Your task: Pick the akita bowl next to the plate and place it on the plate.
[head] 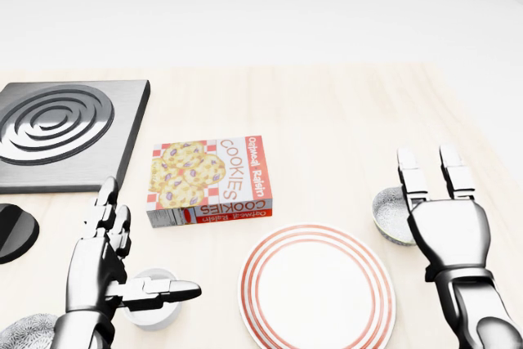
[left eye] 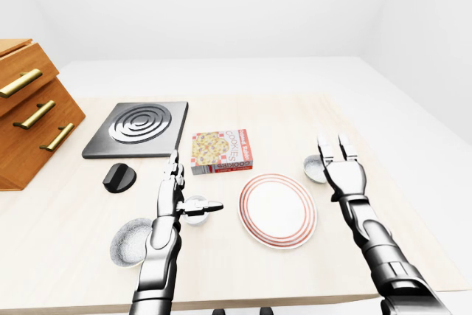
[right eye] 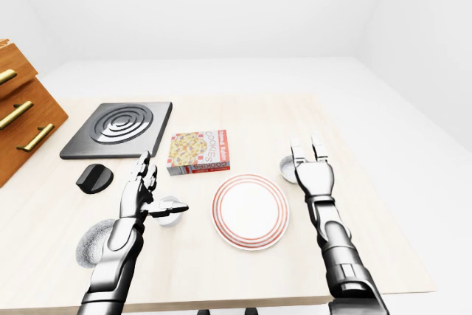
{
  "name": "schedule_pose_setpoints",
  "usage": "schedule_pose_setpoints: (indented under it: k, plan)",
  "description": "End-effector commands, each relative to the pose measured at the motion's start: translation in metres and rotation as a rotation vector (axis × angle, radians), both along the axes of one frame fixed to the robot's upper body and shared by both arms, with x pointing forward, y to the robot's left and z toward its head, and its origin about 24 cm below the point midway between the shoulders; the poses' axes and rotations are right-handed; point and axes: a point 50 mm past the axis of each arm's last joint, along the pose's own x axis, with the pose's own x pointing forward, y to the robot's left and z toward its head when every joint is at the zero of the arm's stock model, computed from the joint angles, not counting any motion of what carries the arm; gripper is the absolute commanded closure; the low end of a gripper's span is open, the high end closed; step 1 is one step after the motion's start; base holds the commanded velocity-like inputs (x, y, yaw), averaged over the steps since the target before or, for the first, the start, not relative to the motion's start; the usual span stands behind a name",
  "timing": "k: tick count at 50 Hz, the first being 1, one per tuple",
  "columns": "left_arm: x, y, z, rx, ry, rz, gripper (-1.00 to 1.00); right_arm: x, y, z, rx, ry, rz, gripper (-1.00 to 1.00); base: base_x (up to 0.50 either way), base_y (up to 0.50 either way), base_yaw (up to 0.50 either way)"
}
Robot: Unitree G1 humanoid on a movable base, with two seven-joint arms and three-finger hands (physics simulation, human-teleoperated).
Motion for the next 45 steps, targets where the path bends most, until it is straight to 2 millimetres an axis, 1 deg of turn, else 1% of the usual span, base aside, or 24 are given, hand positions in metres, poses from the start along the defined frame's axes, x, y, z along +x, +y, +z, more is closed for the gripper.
schedule_pose_setpoints:
  k: [1,2,4,11,12,17,26,28,32,39,41,45]
  plan:
    - [0.0,0.0,0.0,0.0,0.0,0.0,-1.0,0.004,-0.004,0.004,-0.014,-0.001,-0.004,-1.0,0.0,0.0,0.0]
    - [-0.001,0.0,0.0,0.0,-0.001,0.0,-1.0,0.01,-0.005,0.012,-0.023,-0.028,-0.001,-1.0,0.0,0.0,0.0]
    - [-0.001,0.0,0.001,0.001,-0.002,0.0,-1.0,0.012,-0.004,0.014,-0.023,-0.032,-0.001,-1.0,0.0,0.0,0.0]
    - [-0.001,0.0,0.001,-0.001,-0.003,0.001,-1.0,0.016,-0.004,0.012,-0.026,-0.01,-0.001,-1.0,0.0,0.0,0.0]
    - [-0.001,-0.001,0.001,0.0,-0.005,0.0,-1.0,0.02,-0.001,0.013,-0.035,-0.001,0.007,-1.0,0.0,0.0,0.0]
    - [-0.001,-0.001,0.002,-0.001,-0.004,-0.001,-1.0,0.024,0.0,0.017,-0.035,-0.011,0.01,-1.0,0.0,0.0,0.0]
    - [-0.001,-0.001,0.002,-0.001,-0.004,-0.001,-1.0,0.026,0.001,0.016,-0.035,-0.002,0.013,-1.0,0.0,0.0,0.0]
    - [-0.001,-0.001,0.001,-0.003,-0.004,0.0,-1.0,0.029,0.004,0.013,-0.032,0.023,0.014,-1.0,0.0,0.0,0.0]
    - [-0.001,0.0,0.0,-0.003,-0.003,0.001,-1.0,0.031,0.003,0.007,-0.03,0.066,0.005,-1.0,0.0,0.0,0.0]
    - [-0.001,0.0,0.0,-0.003,-0.003,0.001,-1.0,0.031,0.003,0.006,-0.029,0.07,0.005,-1.0,0.0,0.0,0.0]
    - [-0.001,0.0,0.001,-0.004,-0.003,0.003,-1.0,0.03,0.0,0.0,-0.024,0.114,-0.013,-1.0,0.0,0.0,0.0]
    - [-0.001,0.0,0.001,-0.004,-0.002,0.003,-1.0,0.029,-0.001,-0.004,-0.013,0.132,-0.021,-1.0,0.0,0.0,0.0]
